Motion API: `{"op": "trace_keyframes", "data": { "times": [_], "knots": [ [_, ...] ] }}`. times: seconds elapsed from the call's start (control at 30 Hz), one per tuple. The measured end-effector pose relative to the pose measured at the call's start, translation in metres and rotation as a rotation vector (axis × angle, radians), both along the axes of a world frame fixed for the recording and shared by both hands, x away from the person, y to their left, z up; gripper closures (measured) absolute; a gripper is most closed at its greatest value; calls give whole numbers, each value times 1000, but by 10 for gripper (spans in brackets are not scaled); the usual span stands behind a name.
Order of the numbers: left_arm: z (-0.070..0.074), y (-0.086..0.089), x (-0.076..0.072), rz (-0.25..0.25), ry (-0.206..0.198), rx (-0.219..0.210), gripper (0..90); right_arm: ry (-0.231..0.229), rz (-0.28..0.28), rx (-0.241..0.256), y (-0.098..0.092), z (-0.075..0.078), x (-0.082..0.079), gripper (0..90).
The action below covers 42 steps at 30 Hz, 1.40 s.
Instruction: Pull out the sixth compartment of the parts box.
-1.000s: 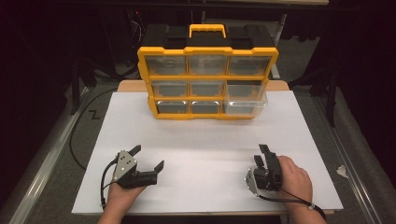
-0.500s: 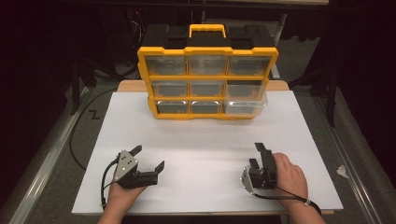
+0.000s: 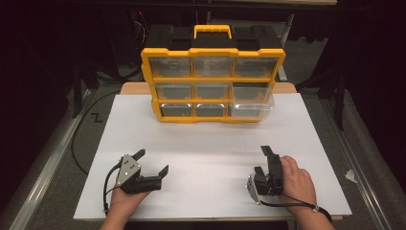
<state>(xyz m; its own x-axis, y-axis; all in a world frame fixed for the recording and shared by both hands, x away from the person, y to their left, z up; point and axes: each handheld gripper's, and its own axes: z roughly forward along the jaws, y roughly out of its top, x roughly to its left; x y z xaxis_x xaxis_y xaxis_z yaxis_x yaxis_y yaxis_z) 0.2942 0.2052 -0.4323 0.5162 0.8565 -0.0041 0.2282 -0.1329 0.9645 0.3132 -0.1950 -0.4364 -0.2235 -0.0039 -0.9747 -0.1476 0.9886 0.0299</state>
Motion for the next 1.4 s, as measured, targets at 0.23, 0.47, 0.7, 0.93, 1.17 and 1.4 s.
{"op": "trace_keyframes", "data": {
  "times": [0.23, 0.47, 0.7, 0.93, 1.17, 1.4],
  "knots": [
    [0, 0, 0, 2, -2, -3, 25, -2, -12, 32, -1, 0, 0, 10],
    [1, 1, 0, 4, -3, -2, 25, 68, -80, 253, -11, 3, 6, 10],
    [1, 1, 0, 2, -2, -2, 25, 198, -150, 495, -20, 4, 12, 12],
    [1, 2, -1, 1, -1, -4, 27, 310, -197, 677, -26, 3, 16, 13],
    [2, 3, -1, 2, -4, -11, 29, 448, -221, 927, -37, 9, 19, 13],
    [1, 2, 0, 1, 1, -13, 31, 521, -192, 1185, -52, 15, 16, 13]
  ]
}}
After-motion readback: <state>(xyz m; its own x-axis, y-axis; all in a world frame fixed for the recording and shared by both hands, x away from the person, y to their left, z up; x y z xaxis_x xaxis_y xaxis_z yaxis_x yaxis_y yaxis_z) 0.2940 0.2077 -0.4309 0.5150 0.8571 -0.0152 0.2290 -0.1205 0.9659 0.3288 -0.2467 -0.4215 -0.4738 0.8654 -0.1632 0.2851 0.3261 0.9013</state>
